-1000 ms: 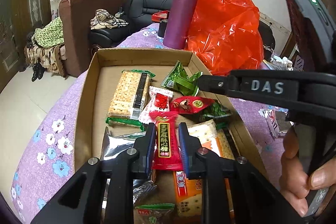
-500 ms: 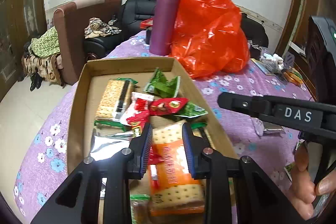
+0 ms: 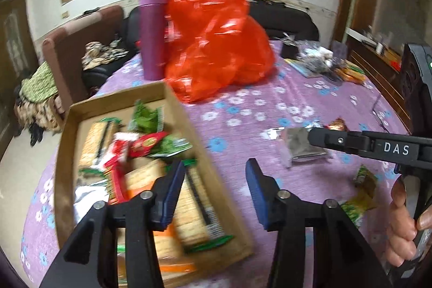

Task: Organize snacks
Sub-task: 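Move both grippers back over the remaining snacks on the table, then grasp the silver foil bag with the left gripper while the right grasps a red pastry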

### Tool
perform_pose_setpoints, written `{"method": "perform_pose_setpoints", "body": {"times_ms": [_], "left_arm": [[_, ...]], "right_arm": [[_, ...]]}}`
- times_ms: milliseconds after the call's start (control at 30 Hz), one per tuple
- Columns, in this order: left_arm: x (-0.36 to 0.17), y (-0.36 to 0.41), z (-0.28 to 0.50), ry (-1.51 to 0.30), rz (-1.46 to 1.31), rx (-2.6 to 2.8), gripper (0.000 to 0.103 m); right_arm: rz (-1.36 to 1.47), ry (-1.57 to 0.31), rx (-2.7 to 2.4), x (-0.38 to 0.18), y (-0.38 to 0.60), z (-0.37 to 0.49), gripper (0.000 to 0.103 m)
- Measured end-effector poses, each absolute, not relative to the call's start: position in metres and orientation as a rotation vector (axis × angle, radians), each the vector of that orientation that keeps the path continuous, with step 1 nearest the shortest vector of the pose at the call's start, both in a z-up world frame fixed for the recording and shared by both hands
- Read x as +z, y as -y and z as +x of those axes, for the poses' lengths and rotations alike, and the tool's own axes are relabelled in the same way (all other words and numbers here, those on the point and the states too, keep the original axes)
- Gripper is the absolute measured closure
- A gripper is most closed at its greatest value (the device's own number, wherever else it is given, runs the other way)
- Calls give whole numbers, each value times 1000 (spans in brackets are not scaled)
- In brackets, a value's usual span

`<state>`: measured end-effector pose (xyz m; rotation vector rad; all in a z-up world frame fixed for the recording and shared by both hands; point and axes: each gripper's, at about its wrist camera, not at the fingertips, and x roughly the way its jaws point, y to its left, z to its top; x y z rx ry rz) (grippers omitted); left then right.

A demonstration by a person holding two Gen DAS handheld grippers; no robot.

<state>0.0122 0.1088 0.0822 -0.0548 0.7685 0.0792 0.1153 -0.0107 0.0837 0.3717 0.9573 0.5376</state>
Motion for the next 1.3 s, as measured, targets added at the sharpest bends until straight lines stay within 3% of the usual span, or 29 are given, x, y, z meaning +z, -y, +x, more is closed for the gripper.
{"method": "perform_pose_setpoints", "body": {"times_ms": [133, 267, 600, 767, 1000, 1300], "left_arm": [[86, -78, 40, -792, -28, 7, 56], [79, -54, 82, -836, -53, -72, 56], [25, -36, 172, -1039, -172, -125, 54], [18, -34, 163, -1097, -223, -235, 48], [20, -14, 114, -1100, -159, -303, 32], [11, 15, 123, -1074, -92, -183, 22]], "right_arm": [[426, -944, 458, 80, 62, 111, 77], [526, -925, 400, 67, 108, 115, 69], [624, -904, 326, 55, 158, 124, 65], [651, -901, 326, 55, 165, 124, 65], [648, -894, 336, 56, 165, 121, 65], [598, -867, 325, 63, 159, 118, 63]]}}
